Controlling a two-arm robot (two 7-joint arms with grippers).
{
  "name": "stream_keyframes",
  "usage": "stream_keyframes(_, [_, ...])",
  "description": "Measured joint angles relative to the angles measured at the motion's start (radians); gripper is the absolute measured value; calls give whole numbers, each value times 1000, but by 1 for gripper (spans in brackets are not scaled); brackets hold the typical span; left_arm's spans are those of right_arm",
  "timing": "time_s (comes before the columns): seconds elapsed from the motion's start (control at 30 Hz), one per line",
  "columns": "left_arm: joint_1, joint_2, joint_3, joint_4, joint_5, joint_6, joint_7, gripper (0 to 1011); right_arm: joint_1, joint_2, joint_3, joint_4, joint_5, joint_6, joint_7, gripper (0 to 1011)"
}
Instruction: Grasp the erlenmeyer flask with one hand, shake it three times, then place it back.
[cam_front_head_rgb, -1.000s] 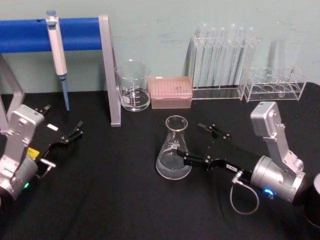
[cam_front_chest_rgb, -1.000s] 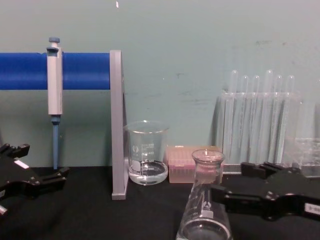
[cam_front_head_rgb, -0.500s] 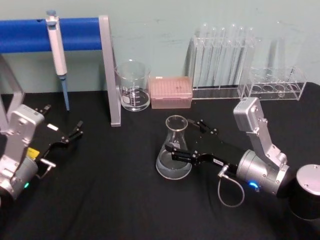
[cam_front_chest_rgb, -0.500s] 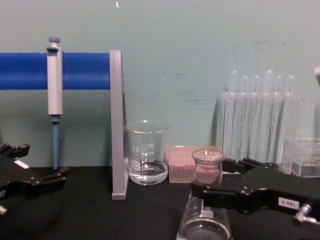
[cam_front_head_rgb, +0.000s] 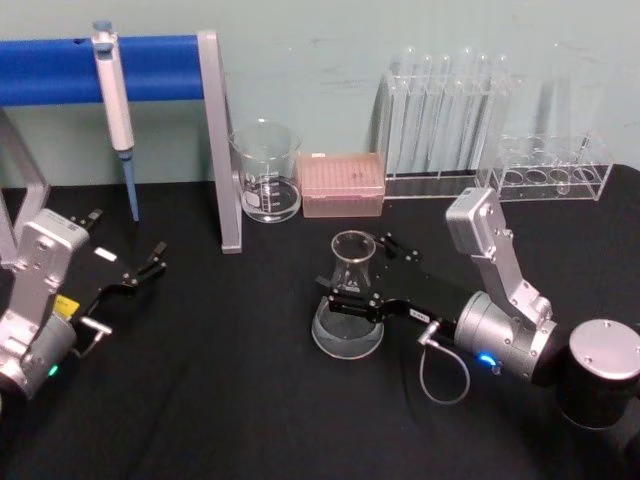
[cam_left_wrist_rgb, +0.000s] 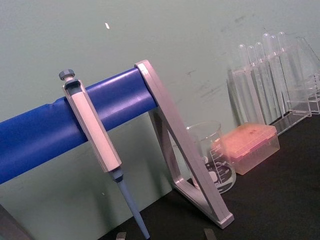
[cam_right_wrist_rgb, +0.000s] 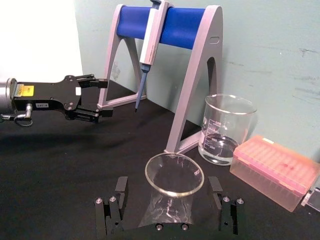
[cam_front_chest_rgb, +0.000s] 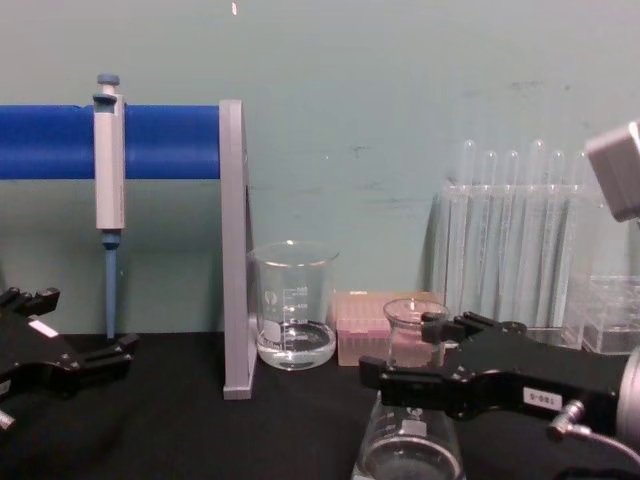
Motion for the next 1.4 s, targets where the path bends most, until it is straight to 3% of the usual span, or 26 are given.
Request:
stream_keyframes(1.2, [0,0,0,0,0,0,0,1001,8,-24,10,22,-18,11,-20,1003])
stream_keyframes(1.4, [0,0,0,0,0,0,0,1001,8,-24,10,22,-18,10,-19,882])
